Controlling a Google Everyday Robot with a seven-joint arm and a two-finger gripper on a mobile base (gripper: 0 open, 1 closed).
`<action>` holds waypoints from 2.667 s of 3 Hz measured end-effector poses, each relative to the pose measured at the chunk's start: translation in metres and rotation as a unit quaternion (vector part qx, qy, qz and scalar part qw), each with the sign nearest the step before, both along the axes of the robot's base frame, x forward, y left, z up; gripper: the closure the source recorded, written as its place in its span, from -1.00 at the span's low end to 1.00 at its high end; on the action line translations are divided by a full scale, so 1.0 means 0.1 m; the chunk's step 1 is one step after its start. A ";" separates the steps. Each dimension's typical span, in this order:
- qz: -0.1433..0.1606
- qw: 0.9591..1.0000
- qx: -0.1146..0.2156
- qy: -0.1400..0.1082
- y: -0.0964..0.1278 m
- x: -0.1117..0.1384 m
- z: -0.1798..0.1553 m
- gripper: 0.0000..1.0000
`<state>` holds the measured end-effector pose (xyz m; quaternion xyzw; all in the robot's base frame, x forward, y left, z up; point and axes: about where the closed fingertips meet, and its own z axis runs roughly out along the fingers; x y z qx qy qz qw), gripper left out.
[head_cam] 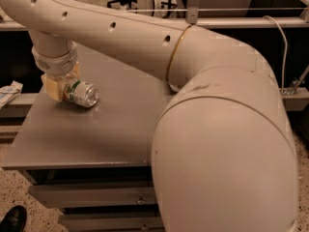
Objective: Place 7up can upright
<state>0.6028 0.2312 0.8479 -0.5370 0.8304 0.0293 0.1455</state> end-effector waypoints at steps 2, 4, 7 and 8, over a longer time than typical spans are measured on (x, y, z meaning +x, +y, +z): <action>0.021 0.990 0.117 -0.071 -0.23 0.11 0.50 1.00; 0.060 0.931 0.328 -0.145 -0.49 0.12 1.09 1.00; 0.089 0.865 0.452 -0.201 -0.42 0.05 1.50 1.00; 0.094 0.836 0.493 -0.221 -0.43 0.06 1.48 1.00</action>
Offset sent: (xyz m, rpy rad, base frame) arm 0.0344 -0.0461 0.1286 0.5726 -0.3482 0.0756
